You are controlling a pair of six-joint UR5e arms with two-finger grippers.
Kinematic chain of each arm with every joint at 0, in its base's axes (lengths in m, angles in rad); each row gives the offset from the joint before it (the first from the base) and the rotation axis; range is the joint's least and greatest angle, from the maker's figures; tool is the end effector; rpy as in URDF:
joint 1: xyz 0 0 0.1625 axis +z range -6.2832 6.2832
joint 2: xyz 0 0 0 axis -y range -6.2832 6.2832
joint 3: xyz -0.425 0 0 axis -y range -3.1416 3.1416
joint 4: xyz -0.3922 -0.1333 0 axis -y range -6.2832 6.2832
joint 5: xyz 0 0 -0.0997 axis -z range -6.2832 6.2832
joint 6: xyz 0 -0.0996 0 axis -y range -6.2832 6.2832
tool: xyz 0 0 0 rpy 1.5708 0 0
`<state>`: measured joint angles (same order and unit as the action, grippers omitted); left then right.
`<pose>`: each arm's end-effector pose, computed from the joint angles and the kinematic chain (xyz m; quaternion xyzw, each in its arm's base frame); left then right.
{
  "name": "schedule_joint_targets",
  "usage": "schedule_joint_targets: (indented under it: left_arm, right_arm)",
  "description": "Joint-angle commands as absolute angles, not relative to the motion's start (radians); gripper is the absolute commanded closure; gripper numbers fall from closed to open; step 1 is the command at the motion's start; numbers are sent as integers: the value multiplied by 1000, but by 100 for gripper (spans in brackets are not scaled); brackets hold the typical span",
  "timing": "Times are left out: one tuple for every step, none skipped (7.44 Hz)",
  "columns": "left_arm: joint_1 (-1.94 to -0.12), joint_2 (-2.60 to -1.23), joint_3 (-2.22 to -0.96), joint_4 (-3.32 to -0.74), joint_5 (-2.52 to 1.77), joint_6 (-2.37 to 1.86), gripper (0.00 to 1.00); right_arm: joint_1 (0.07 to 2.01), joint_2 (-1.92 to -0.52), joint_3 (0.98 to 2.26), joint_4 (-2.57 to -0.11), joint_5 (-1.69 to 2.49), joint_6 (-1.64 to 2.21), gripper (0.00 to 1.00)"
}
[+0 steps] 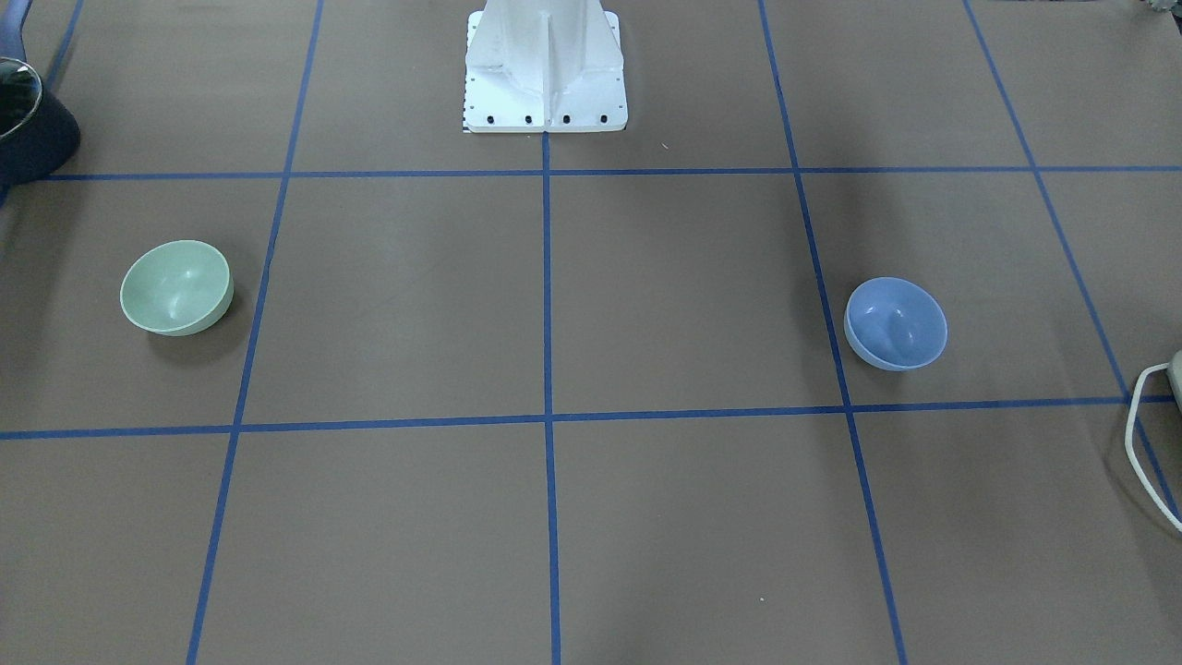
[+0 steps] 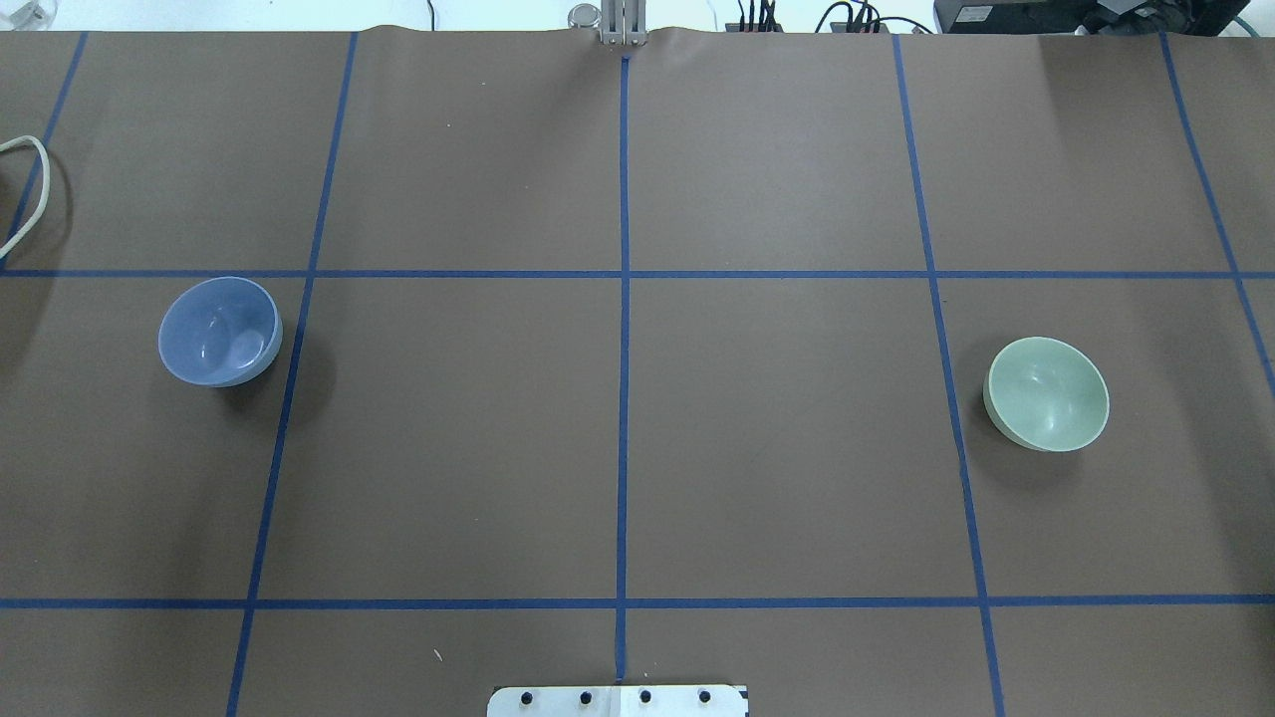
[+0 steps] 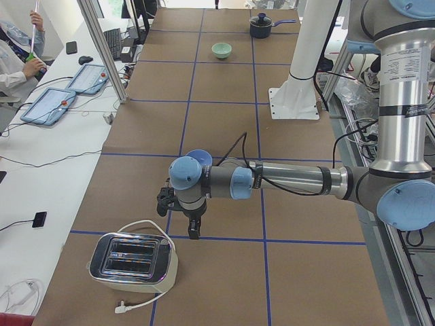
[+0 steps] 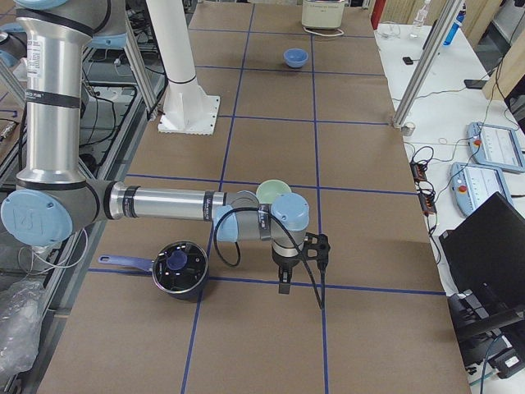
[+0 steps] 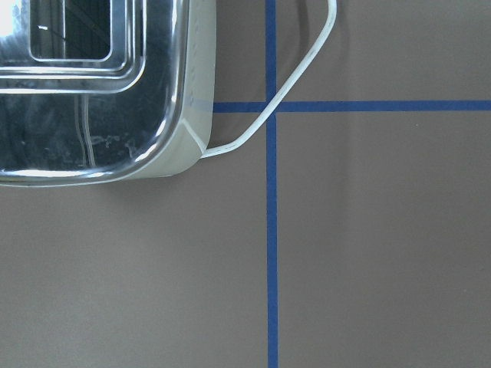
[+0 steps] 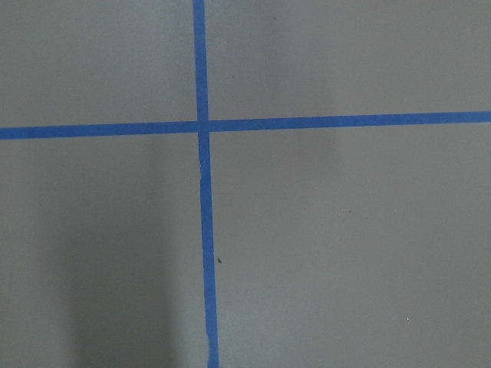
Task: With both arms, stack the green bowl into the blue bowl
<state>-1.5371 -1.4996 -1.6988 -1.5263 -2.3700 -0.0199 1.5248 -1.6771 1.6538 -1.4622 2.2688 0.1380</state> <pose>-0.0463 -0.4637 0.6324 -0.0048 0.3891 0.0087 0.9212 0.0484 -0.4555 0.6618 0.0085 -0.3439 0.0286 0.9385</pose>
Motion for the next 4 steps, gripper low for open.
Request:
schedule_joint_targets:
  left_arm:
    - [-1537, -1500, -1700, -1526, -2370, -21, 1]
    - [-1537, -1500, -1703, -1526, -2370, -26, 1]
    - [-1536, -1500, -1704, -1526, -2372, -29, 1]
    - [-1536, -1508, -1721, -1523, -2373, -34, 1]
  right_arm:
    - [1523, -1675, 1658, -1438, 2269, 137, 0]
    - [1523, -1675, 1654, -1413, 2267, 141, 0]
    - [1519, -1675, 1654, -1411, 2267, 140, 0]
    - [1505, -1675, 1654, -1411, 2267, 140, 0]
